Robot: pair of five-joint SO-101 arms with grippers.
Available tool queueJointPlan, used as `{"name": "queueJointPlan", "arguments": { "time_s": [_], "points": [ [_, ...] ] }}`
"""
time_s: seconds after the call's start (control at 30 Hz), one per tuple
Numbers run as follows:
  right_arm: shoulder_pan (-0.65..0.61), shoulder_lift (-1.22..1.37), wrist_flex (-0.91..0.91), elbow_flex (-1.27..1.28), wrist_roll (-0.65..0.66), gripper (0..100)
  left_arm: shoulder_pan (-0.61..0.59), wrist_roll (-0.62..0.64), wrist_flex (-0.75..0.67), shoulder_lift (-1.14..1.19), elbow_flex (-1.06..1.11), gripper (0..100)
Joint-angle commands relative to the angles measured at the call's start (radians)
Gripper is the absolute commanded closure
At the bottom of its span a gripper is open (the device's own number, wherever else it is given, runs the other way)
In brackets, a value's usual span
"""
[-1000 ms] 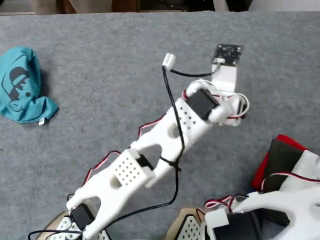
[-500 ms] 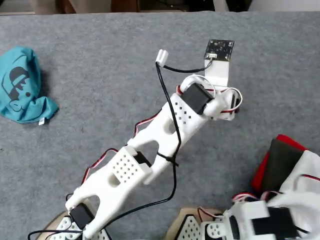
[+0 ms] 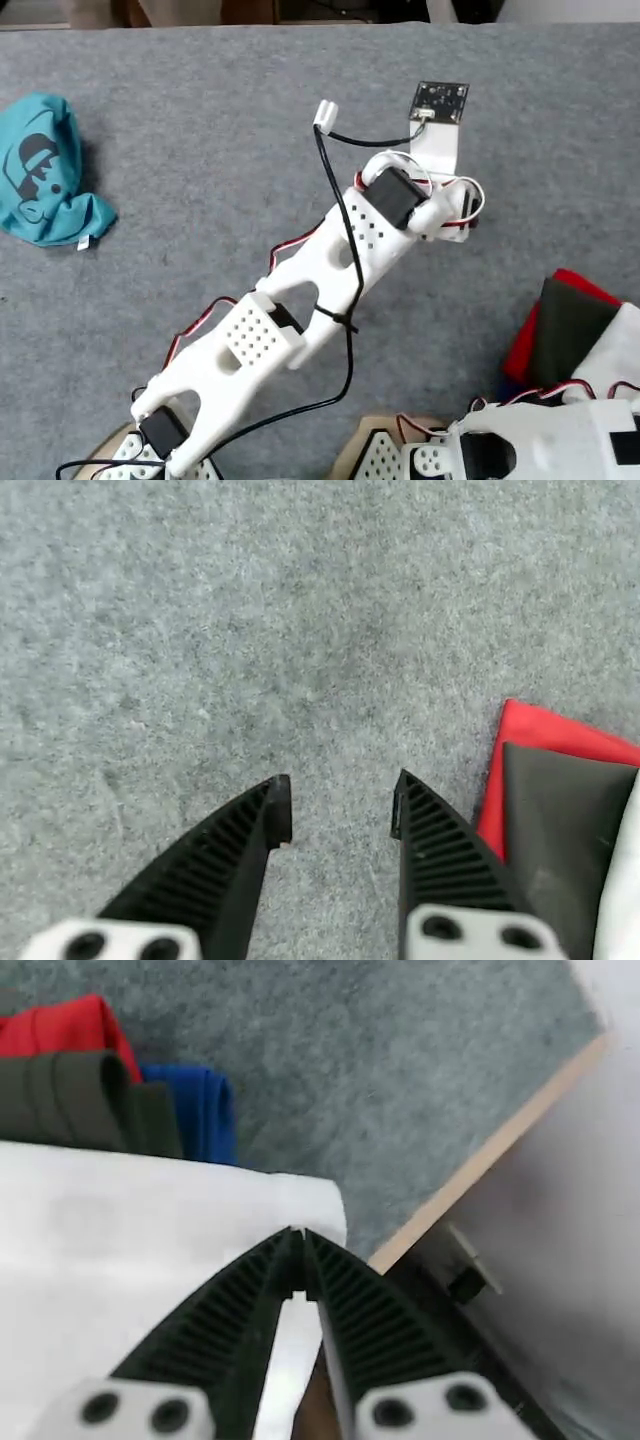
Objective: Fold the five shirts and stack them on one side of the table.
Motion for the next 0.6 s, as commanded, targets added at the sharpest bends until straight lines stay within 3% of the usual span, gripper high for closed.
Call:
{"name": "queueJointPlan", "arguments": {
  "time_s": [0.0,0.23,0.57],
  "points": [
    [0.012,-0.025,-0.002,-0.09,0.005,99.3,-0.008,-0.009,-0.002,-0.013,-0.031,83],
    [-0.087,-0.237,0.184,-0.094,0.008,99.3,-0.103,-0.012,0.005,-0.015,-0.031,82],
    [-0.334,-0.504,0.439,-0.096,-0.074,99.3,-0.45,-0.245,0.121,-0.065,-0.075,84]
  ]
}}
